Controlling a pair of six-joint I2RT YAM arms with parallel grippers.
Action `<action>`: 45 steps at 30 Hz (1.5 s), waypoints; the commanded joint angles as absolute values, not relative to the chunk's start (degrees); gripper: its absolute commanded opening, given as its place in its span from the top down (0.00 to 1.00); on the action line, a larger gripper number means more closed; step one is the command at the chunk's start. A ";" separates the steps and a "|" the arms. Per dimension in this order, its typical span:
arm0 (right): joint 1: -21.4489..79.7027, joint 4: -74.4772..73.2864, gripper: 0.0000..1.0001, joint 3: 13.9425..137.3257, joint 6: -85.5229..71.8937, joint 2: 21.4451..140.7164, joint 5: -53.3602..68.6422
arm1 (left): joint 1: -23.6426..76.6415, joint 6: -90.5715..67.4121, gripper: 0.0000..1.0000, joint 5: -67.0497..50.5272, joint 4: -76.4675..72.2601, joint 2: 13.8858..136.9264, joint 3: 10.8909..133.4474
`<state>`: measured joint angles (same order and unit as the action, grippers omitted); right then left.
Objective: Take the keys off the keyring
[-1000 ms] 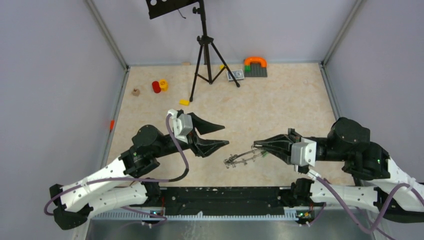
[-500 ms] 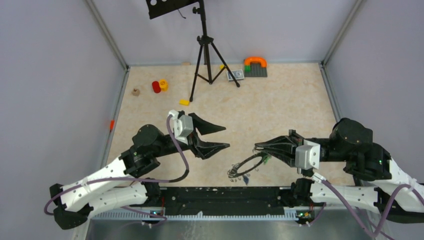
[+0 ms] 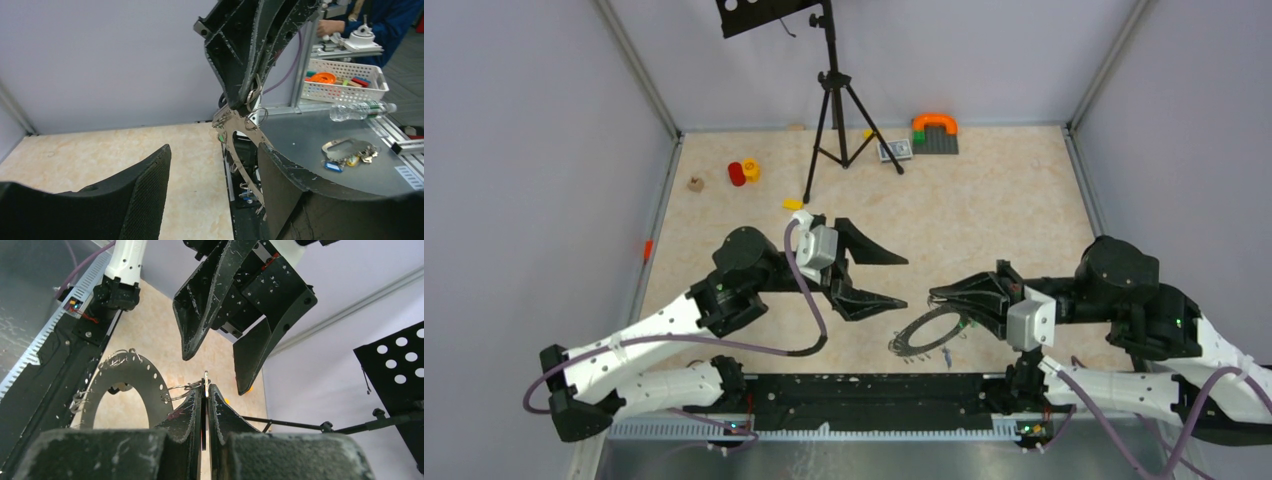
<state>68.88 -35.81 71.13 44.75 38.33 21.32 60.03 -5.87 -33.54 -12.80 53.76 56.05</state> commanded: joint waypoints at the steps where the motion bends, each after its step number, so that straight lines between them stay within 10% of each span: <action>1: 69.27 -34.89 1.00 71.70 49.87 38.74 23.29 | 59.94 -7.19 0.34 -40.67 -17.89 55.74 58.87; 34: 69.26 -33.50 1.00 70.87 56.95 38.16 21.00 | 60.02 -18.72 0.44 -48.73 -30.21 63.82 57.48; 45: 69.31 -32.04 1.00 69.68 56.79 37.00 19.87 | 59.95 -20.89 0.67 -50.65 -32.69 65.33 57.83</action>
<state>68.88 -37.19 69.82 55.96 38.20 20.12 59.92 -19.46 -48.62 -29.32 64.82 56.58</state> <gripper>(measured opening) 0.018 0.352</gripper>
